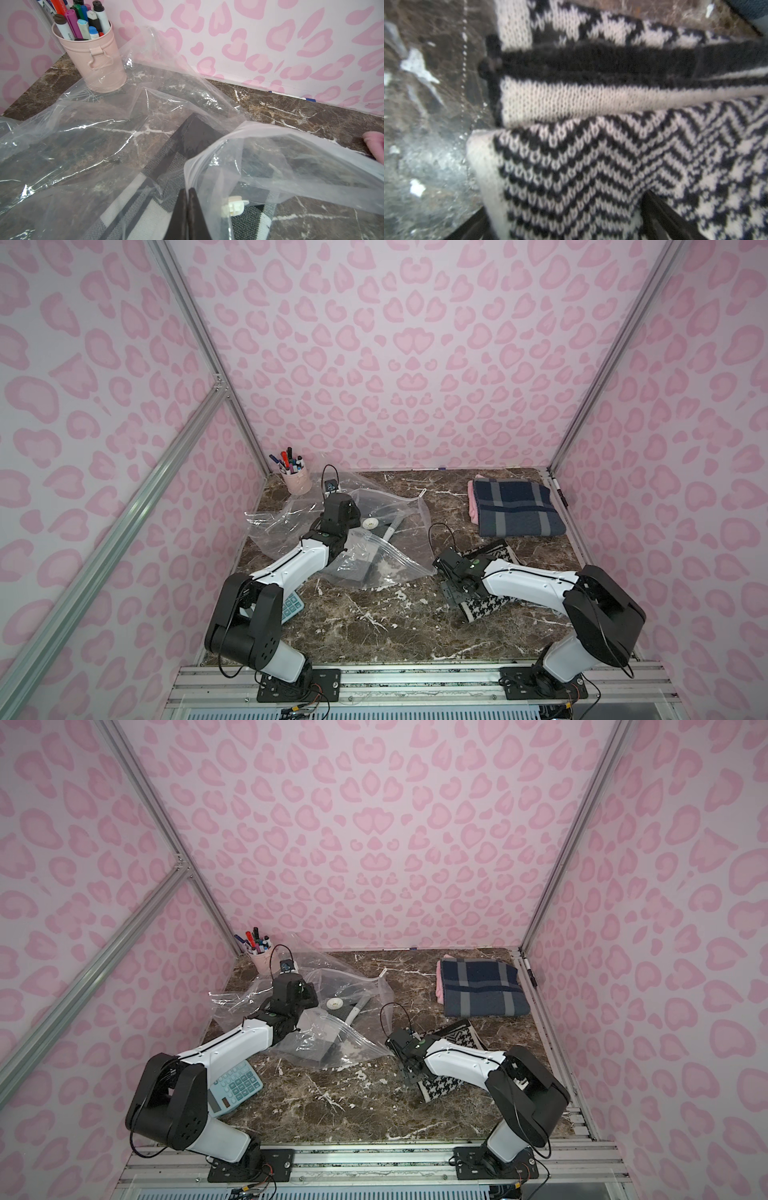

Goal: Take the blanket out of the vacuum bag
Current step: Pick up the blanket at the center of the board.

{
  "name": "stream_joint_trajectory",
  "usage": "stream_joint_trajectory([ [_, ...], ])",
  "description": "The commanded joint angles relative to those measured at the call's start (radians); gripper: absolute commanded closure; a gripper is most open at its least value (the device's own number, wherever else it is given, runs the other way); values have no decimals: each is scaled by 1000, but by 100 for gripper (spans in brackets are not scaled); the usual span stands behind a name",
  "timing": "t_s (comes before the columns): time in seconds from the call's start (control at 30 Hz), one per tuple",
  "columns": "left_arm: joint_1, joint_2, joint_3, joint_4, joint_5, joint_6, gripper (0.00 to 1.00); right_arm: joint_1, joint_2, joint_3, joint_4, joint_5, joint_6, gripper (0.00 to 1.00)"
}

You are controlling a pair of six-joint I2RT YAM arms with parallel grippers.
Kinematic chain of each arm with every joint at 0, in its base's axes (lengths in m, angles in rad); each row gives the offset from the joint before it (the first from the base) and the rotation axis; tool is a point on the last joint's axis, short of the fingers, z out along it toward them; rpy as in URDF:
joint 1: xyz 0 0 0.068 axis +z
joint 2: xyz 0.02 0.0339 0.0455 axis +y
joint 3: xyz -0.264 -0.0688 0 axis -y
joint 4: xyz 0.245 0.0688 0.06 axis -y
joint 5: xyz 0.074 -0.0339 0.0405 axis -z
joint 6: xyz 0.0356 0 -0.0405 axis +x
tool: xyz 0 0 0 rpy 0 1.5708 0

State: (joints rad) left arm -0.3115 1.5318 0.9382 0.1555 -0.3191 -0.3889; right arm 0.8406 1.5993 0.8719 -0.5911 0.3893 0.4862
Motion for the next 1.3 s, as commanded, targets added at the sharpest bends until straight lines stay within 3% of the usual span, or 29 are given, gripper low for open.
stream_joint_trajectory([
  [0.0, 2, -3, 4, 3, 8, 6, 96, -11, 16, 5, 30, 2, -33, 1],
  [0.1, 3, -4, 5, 2, 8, 6, 96, -16, 39, 10, 38, -31, -45, 7],
  [0.13, 2, -6, 5, 3, 8, 7, 96, -18, 48, 10, 40, -53, -54, 17],
  [0.23, 2, -6, 4, 3, 6, 8, 96, -25, 68, 5, 41, -96, -58, 87],
  [0.27, 2, -7, 4, 2, 5, 10, 96, -28, 71, 1, 43, -106, -56, 100],
  [0.4, 2, -3, 5, 1, 3, 11, 96, -48, 43, -27, 83, -223, -57, 100],
  [0.57, 2, 2, 2, 4, 0, 12, 96, -138, -102, -122, 248, -603, -45, 100],
  [0.83, 2, 1, -5, 9, 11, 5, 96, -290, -261, -208, 374, -943, 17, 100],
  [1.07, 2, -12, -7, 9, 14, 7, 96, -411, -347, -273, 443, -1049, 84, 100],
  [1.27, 2, -16, -10, 12, 24, -1, 96, -551, -483, -255, 378, -1046, 129, 100],
])
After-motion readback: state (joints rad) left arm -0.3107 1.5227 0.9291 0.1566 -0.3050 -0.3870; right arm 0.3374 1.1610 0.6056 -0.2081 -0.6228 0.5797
